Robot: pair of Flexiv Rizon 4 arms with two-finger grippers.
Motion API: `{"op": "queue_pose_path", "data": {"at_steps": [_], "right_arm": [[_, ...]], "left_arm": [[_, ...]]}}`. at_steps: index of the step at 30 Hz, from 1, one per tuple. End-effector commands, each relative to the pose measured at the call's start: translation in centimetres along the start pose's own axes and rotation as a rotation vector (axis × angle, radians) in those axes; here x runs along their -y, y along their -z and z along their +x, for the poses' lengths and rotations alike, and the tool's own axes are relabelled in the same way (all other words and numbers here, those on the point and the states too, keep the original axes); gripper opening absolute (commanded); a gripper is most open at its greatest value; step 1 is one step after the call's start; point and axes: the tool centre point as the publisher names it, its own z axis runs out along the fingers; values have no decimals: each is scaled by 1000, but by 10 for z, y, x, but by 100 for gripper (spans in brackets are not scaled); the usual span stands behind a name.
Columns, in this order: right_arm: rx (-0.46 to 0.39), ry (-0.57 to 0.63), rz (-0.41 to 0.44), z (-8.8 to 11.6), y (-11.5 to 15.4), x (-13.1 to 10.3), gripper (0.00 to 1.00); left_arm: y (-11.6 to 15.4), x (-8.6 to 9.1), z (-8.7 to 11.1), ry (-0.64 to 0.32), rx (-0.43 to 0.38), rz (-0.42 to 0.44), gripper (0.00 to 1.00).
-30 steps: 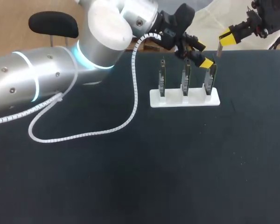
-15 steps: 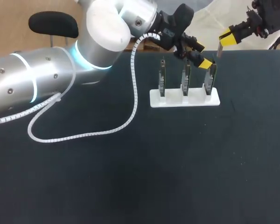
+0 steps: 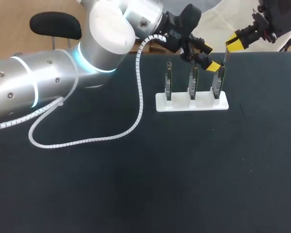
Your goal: Pick up the optical module with the left hand, and insert it into the network port with the right hand.
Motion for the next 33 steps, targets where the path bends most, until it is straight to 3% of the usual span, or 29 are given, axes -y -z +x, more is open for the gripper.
{"op": "queue_pose_path", "data": {"at_steps": [1,33], "right_arm": [[10,0,5,2,0,0,0],[1,6,41,5,-11,1,0]], "left_arm": [[0,-1,-1,2,-5,2,100],[0,-1,-1,2,-5,2,100]]}}
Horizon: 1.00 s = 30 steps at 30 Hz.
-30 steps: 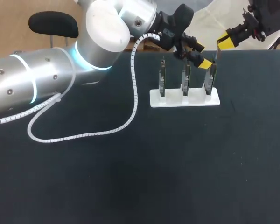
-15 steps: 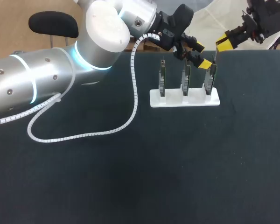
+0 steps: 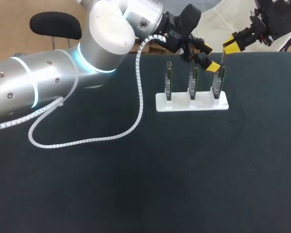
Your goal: Pick up the optical module with the left hand, and insert it into the network port with the right hand.
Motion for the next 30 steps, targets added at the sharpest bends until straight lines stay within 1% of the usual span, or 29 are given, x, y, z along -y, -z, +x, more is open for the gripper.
{"op": "queue_pose_path", "data": {"at_steps": [1,2,7,30], "right_arm": [[9,-1,13,2,-2,-3,0],[-2,3,15,2,-2,-3,0],[-4,3,21,4,-1,-2,0],[-2,0,43,9,-7,-3,0]], "left_arm": [[0,-1,-1,2,-6,2,100],[0,-1,-1,2,-6,2,100],[0,-1,-1,2,-6,2,100],[0,-1,-1,2,-6,2,100]]}}
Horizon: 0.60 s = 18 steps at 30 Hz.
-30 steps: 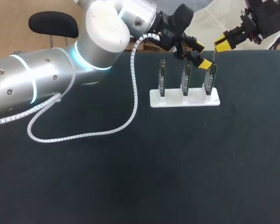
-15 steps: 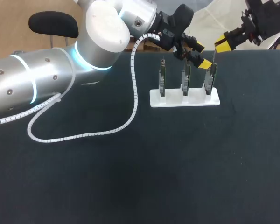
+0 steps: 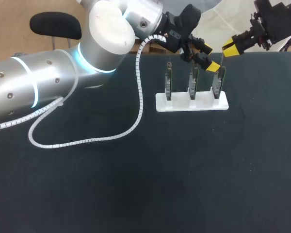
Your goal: Pick up the optical module with the left hand, and insert it into the network port with the right hand.
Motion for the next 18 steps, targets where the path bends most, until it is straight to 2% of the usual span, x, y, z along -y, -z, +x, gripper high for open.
{"op": "queue_pose_path", "data": {"at_steps": [1,12,13,14,15,18], "right_arm": [[-2,3,9,1,-2,-3,0],[-13,-3,11,5,-3,-3,0],[-14,-2,11,5,-3,-3,21],[-12,-5,10,5,-3,-3,95],[-11,-5,9,5,-3,-3,100],[-7,-7,10,4,-2,-3,100]], "left_arm": [[0,-1,-1,2,-6,2,100],[0,-1,-1,2,-6,2,100],[0,-1,-1,2,-6,2,100],[0,-1,-1,2,-6,2,100],[0,-1,-1,2,-6,2,100],[0,-1,-1,2,-6,2,100]]}}
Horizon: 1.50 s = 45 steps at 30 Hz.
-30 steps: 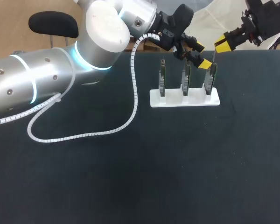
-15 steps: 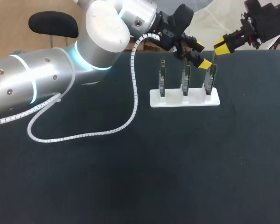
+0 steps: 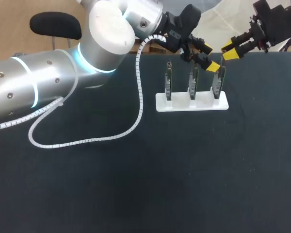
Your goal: Pick up the optical module with the left hand, and insert it into the network port with the right hand.
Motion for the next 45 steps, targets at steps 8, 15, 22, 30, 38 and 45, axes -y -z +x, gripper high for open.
{"op": "queue_pose_path", "data": {"at_steps": [8,15,22,30,38,45], "right_arm": [[37,-34,-11,0,14,-6,100],[87,-59,-70,0,35,-9,100],[99,-51,-85,-2,44,-11,100],[122,-36,-65,-6,46,-11,0],[121,-11,-62,-14,38,-9,0],[128,6,-72,-23,25,-6,0]], "left_arm": [[0,-1,-1,2,-6,2,100],[0,-1,-1,2,-6,2,100],[0,-1,-1,2,-6,2,100],[0,-1,-1,2,-6,2,100],[0,-1,-1,2,-6,2,100],[0,-1,-1,2,-6,2,100]]}}
